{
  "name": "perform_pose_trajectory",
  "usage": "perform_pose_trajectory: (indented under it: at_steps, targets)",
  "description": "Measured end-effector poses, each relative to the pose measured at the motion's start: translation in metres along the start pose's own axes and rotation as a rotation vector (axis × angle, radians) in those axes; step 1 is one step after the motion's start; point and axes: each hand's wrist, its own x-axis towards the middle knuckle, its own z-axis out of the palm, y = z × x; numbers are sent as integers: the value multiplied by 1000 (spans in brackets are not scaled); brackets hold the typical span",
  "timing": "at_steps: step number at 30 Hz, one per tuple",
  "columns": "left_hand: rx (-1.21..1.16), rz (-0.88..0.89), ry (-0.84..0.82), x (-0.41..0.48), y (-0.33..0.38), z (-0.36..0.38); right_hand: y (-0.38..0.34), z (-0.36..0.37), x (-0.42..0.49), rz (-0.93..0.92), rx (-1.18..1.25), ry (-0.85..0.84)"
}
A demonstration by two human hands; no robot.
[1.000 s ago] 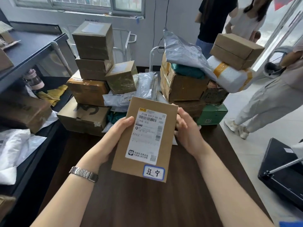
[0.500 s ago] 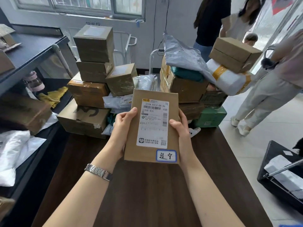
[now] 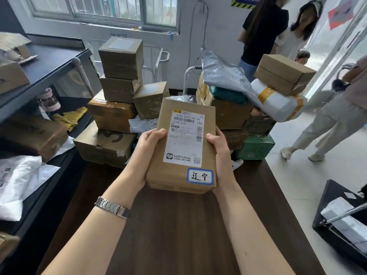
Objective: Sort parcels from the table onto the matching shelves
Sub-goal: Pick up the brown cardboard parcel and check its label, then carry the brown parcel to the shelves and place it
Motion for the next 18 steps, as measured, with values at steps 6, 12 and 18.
perform_pose_trajectory:
  at_steps: [6,12,18]
  targets:
    - [-39,258,108,-44,31,-7,-32,18,-33,-135,86,-126]
    - [-105,400,398,-129,50,-17,-57,53,-70,-101,77,-396]
    - [-141,505,785,-276,24,-25,-39,77,-170,36,182,-921]
